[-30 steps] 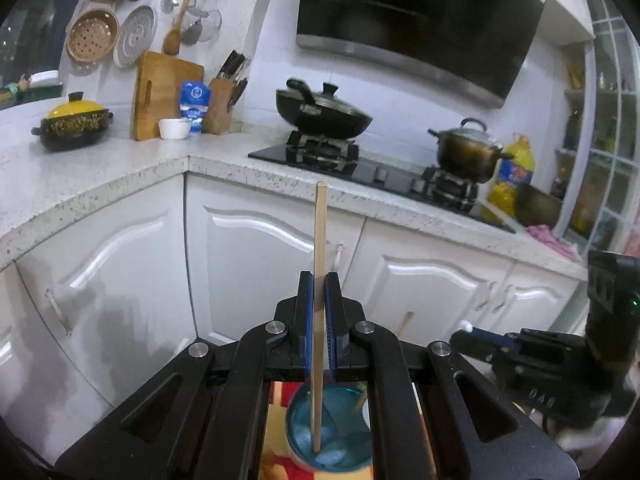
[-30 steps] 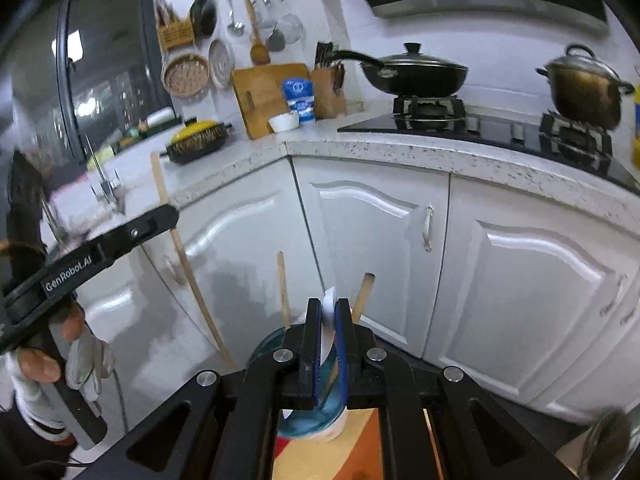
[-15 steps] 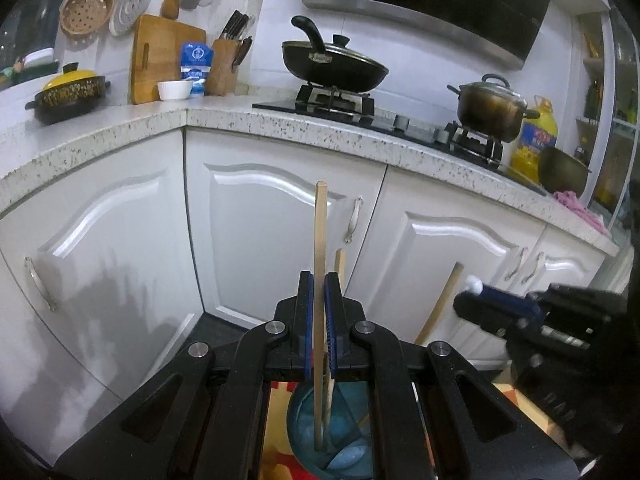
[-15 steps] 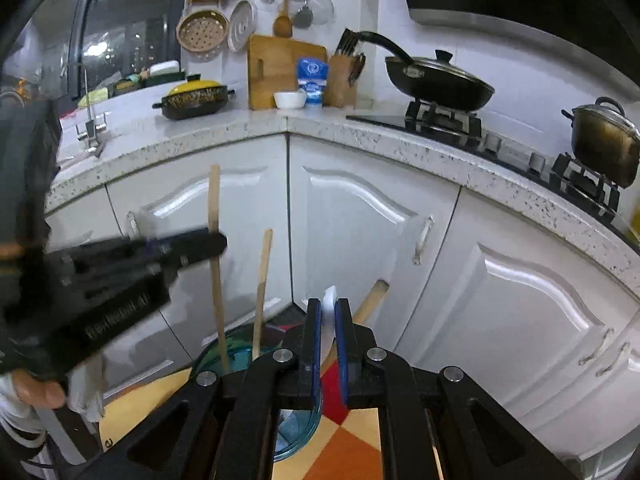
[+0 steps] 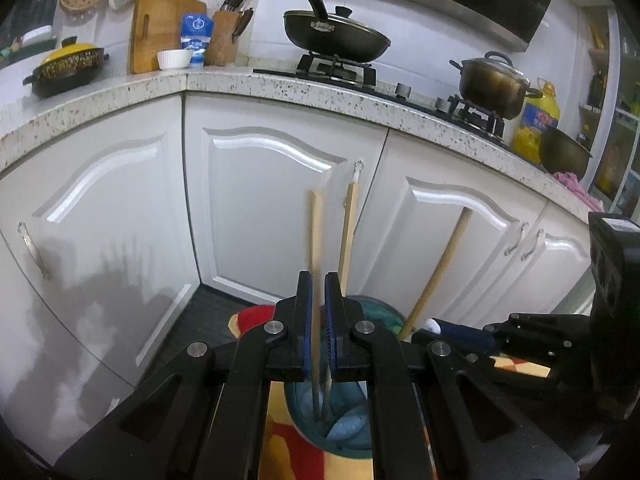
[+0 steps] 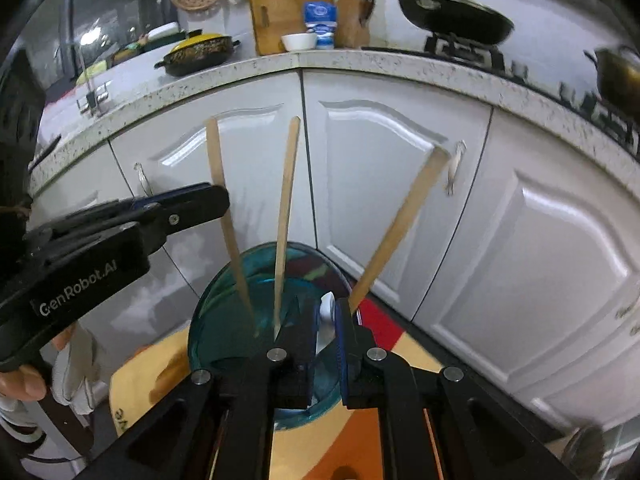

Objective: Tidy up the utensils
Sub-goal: 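Lower the white spoon and chopstick into the floral holder and open both grippers, then move both open grippers back down to the utensils on the cloth, then close the left gripper on the metal spoon while the right gripper grasps a chopstick, then lift the metal spoon and chopstick and carry them over the holder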

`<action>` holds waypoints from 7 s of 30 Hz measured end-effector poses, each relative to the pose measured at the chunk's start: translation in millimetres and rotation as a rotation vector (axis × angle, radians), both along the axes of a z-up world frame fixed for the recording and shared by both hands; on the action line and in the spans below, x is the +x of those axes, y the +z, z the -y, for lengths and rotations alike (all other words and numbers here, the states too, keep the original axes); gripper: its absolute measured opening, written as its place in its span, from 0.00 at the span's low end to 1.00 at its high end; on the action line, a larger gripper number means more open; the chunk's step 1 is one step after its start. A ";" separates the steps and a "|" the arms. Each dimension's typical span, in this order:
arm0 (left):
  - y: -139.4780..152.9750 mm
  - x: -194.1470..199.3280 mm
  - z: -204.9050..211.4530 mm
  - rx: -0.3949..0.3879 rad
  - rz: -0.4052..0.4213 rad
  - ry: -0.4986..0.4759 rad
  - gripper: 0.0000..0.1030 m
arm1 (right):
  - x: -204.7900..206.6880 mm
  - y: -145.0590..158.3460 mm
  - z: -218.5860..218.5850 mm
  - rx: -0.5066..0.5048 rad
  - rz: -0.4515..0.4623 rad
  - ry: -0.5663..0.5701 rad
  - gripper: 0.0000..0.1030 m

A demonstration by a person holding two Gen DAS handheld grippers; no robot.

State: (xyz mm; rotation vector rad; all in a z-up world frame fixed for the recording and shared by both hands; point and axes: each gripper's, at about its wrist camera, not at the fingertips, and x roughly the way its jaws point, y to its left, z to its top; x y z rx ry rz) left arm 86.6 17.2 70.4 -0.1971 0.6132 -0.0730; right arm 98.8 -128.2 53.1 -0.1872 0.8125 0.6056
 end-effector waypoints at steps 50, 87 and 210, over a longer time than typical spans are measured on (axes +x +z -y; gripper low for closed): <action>-35.9 -107.6 82.7 0.090 -0.119 -0.161 0.37 | -134.9 -11.8 133.7 0.094 -0.106 -0.322 0.38; -154.3 -29.7 153.4 0.061 -0.384 -0.474 0.37 | -101.0 -108.9 199.8 0.105 -0.368 -0.476 0.38; -65.5 -122.6 24.0 0.015 -0.243 -0.327 0.01 | -128.0 13.6 154.6 0.254 -0.165 -0.211 0.05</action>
